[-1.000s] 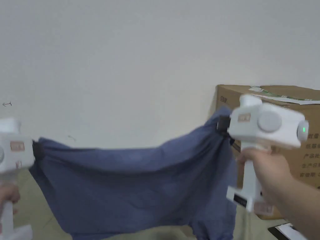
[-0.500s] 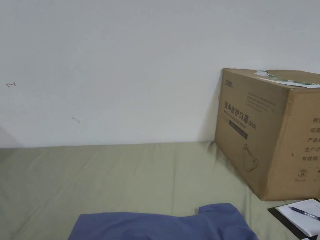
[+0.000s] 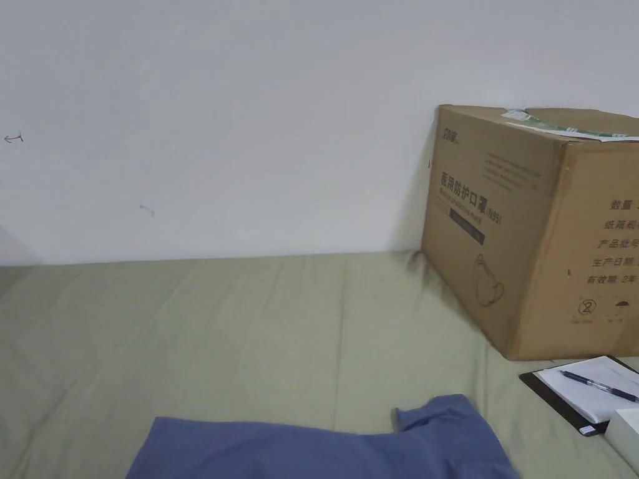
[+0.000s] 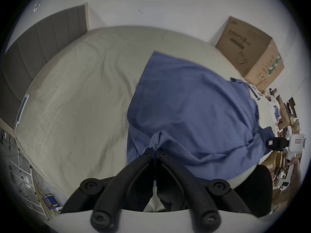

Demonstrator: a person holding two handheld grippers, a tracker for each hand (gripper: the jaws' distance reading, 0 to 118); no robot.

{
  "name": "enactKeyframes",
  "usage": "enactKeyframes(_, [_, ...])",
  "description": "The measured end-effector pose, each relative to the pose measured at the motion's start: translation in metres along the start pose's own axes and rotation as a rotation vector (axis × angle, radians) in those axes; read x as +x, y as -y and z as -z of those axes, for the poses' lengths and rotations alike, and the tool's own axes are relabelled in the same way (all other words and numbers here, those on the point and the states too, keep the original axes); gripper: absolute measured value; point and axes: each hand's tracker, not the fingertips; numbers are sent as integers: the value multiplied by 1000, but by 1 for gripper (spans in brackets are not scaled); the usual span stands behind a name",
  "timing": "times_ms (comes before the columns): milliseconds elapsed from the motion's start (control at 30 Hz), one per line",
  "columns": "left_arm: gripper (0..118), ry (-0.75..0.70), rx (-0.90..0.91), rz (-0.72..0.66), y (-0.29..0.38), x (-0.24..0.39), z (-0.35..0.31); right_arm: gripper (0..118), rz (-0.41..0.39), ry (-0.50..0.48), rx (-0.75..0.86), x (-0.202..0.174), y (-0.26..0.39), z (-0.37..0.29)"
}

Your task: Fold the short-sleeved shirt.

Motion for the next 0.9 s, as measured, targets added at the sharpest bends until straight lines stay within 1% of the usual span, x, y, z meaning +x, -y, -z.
enactKeyframes(33, [6,-8,-4,-12,-3,-1,7,13,13,-1,-24,2,-3,7])
enactKeyframes(67, [31,-7,-2,-32,-5,-3,10,33,24,7,-21,3,-5,10])
enactKeyframes(100, [69,7,17,-69,-5,-2,11,65,13,5,-10,2,-6,11])
enactKeyframes(133, [108,20,21,-100,-4,-2,10,102,4,14,-2,1,-5,11])
enactKeyframes(167, [114,23,24,-125,-4,-2,7,116,3,29,9,0,-4,8])
enactKeyframes(200, [111,62,110,-118,-2,-2,-6,109,13,19,77,3,1,-4])
enactKeyframes(233, [111,75,124,-122,1,-3,-18,105,17,1,132,3,-2,-12])
enactKeyframes(300, [111,55,157,-106,3,-4,-40,108,26,12,155,0,0,-35])
enactKeyframes(333, [111,42,196,-84,0,2,-54,109,26,1,202,-3,4,-55])
enactKeyframes(433, [111,55,329,-57,-2,10,-101,109,-4,-46,337,-18,13,-104])
enactKeyframes(467, [111,60,384,-56,-1,11,-117,109,-16,-65,405,-24,15,-115])
enactKeyframes(500, [110,70,444,-61,-2,22,-135,106,-35,-111,491,-30,22,-132])
enactKeyframes(533, [104,116,504,-69,2,24,-151,97,-59,-159,586,-35,31,-147])
enactKeyframes(567, [75,161,575,-67,10,25,-163,67,-89,-200,693,-39,43,-160])
enactKeyframes(600, [36,196,675,-49,19,26,-175,32,-134,-220,810,-46,55,-168])
enactKeyframes(633, [0,198,767,-38,24,31,-181,0,-176,-186,897,-54,66,-175])
enactKeyframes(667, [0,152,801,-19,29,38,-184,0,-217,-138,954,-61,74,-178])
enactKeyframes(700, [0,81,820,-1,35,46,-185,0,-226,-125,997,-67,80,-179])
enactKeyframes(733, [0,33,836,14,37,49,-185,0,-236,-145,1014,-69,84,-181])
enactKeyframes(767, [0,66,823,20,38,50,-183,0,-221,-187,1012,-70,85,-182])
enactKeyframes(800, [0,122,805,35,38,52,-183,0,-198,-198,1007,-72,85,-184])
enactKeyframes(900, [0,99,775,73,37,60,-181,0,-171,-194,1006,-65,74,-195])
